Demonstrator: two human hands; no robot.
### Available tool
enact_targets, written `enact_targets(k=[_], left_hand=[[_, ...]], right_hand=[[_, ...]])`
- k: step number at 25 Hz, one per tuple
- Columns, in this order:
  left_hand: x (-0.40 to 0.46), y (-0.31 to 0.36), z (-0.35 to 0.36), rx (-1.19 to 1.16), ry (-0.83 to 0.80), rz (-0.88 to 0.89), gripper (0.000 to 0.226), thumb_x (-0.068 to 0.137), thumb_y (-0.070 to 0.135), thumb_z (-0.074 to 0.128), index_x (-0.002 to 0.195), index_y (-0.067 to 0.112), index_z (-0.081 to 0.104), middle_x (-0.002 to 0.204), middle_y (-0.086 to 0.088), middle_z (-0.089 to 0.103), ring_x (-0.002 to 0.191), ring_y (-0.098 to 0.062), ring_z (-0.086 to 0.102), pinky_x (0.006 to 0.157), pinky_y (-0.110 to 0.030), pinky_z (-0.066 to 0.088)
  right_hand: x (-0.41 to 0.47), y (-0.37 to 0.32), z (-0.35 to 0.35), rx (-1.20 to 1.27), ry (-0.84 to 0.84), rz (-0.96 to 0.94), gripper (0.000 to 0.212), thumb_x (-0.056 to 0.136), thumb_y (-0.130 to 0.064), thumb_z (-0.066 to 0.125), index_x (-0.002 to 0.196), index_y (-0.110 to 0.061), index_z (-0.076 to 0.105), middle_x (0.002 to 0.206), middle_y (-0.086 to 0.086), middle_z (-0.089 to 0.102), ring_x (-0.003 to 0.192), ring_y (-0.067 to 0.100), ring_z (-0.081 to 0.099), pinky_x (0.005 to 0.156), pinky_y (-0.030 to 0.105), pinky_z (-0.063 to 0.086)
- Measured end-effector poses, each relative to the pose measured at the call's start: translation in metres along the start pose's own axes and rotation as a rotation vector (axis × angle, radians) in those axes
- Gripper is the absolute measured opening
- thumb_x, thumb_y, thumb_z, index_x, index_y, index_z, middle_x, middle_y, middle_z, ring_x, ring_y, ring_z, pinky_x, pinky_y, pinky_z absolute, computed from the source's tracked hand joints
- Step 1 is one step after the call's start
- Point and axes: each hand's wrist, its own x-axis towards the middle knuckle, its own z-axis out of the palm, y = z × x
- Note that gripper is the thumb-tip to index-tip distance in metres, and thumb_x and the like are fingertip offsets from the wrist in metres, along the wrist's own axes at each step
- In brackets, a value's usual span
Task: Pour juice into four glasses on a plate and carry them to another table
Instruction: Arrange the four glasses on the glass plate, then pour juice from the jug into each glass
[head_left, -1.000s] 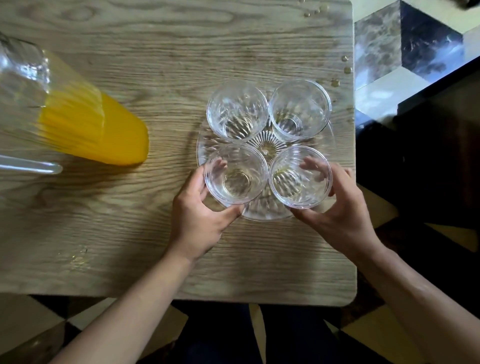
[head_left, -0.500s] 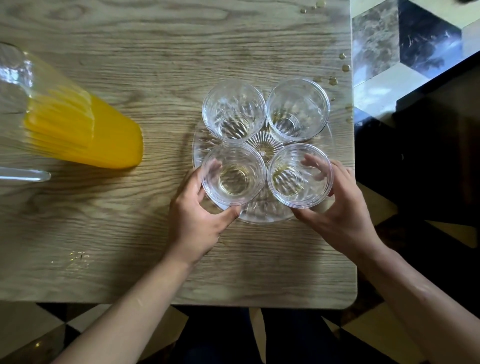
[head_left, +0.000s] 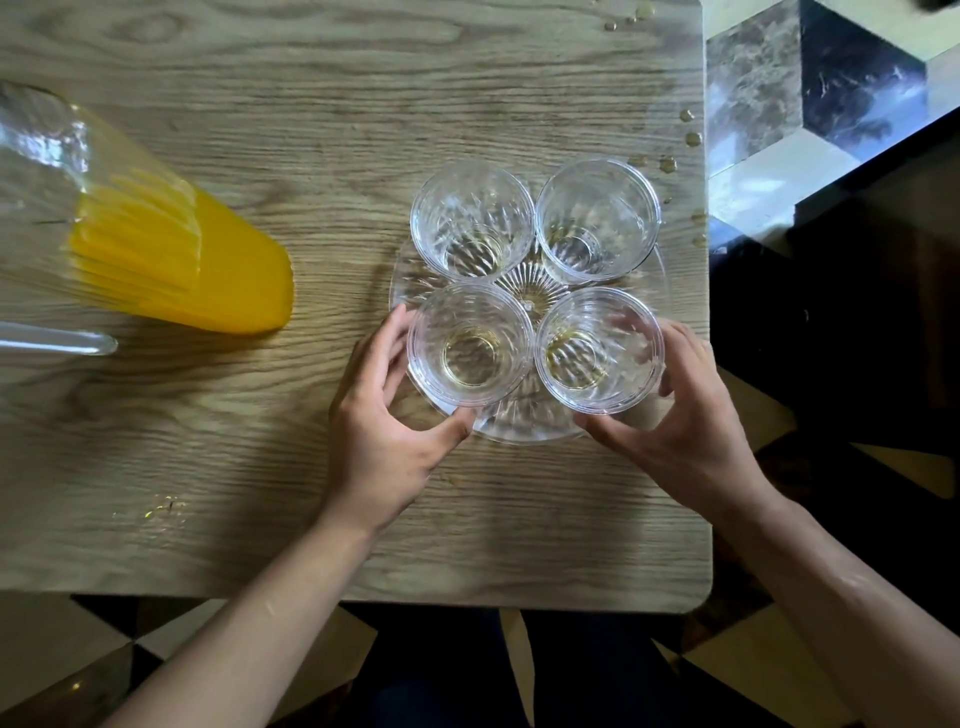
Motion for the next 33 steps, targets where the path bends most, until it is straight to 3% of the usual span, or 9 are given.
enact_targets(k=[2,5,9,16,21,27,33], left_hand=[[-0.005,0.002,-0.003,0.052,0.015,0.020,0.098,0.068,0.023,0.093,0.149,0.033,0.038,0.152,-0.007,0.052,0.144,-0.014,0.050,0.121,-0.043,0.041],[-0.017,0.006,-0.007,0.142,0.026,0.032,0.101,0.069,0.028,0.092,0.154,0.018,0.039,0.153,-0.003,0.048,0.145,-0.015,0.048,0.121,-0.040,0.040],[-0.039,0.019,-0.015,0.210,0.050,-0.009,0.106,0.069,0.041,0.087,0.156,0.005,0.037,0.152,-0.005,0.047,0.143,-0.014,0.048,0.121,-0.040,0.041],[-0.083,0.051,-0.024,0.238,0.105,-0.024,0.097,0.071,0.044,0.083,0.152,0.009,0.043,0.151,-0.007,0.052,0.140,-0.018,0.051,0.120,-0.039,0.041],[-0.117,0.071,-0.041,0.255,0.216,-0.036,0.086,0.074,0.038,0.083,0.148,0.013,0.048,0.145,0.001,0.056,0.138,-0.015,0.053,0.119,-0.036,0.041],[-0.142,0.080,-0.093,0.304,0.385,-0.097,0.076,0.077,0.028,0.079,0.146,0.020,0.049,0.144,0.001,0.059,0.137,-0.015,0.055,0.117,-0.030,0.039],[-0.101,0.067,-0.158,0.350,0.444,-0.112,0.063,0.075,0.023,0.079,0.135,0.017,0.060,0.128,0.005,0.070,0.123,-0.013,0.064,0.112,-0.038,0.047]], right_hand=[[-0.004,-0.001,-0.005,0.005,-0.017,0.028,0.105,0.066,-0.038,0.091,0.155,-0.014,0.040,0.140,-0.003,0.050,0.113,0.006,0.048,0.096,0.027,0.045],[-0.013,-0.003,-0.016,0.023,-0.041,0.055,0.114,0.066,-0.041,0.090,0.159,-0.015,0.031,0.142,-0.006,0.044,0.114,-0.001,0.050,0.092,0.012,0.043],[-0.032,-0.007,-0.027,0.067,-0.094,0.084,0.115,0.067,-0.057,0.079,0.160,-0.011,0.028,0.147,0.003,0.044,0.119,0.010,0.053,0.097,0.022,0.047],[-0.070,-0.028,-0.034,0.098,-0.067,0.158,0.076,0.087,-0.032,0.079,0.151,-0.011,0.044,0.137,0.005,0.052,0.114,0.016,0.058,0.096,0.030,0.050],[-0.089,-0.059,-0.020,0.168,-0.174,0.242,0.038,0.094,-0.037,0.070,0.126,-0.017,0.065,0.124,0.001,0.063,0.111,0.018,0.064,0.092,0.041,0.058],[-0.054,-0.123,0.010,0.251,-0.280,0.088,0.005,0.095,-0.034,0.071,0.095,-0.030,0.072,0.098,-0.005,0.076,0.091,0.014,0.072,0.083,0.038,0.060],[0.004,-0.199,0.040,0.174,-0.326,-0.142,0.025,0.097,-0.030,0.068,0.073,-0.029,0.074,0.081,-0.009,0.074,0.076,0.007,0.068,0.069,0.025,0.047]])
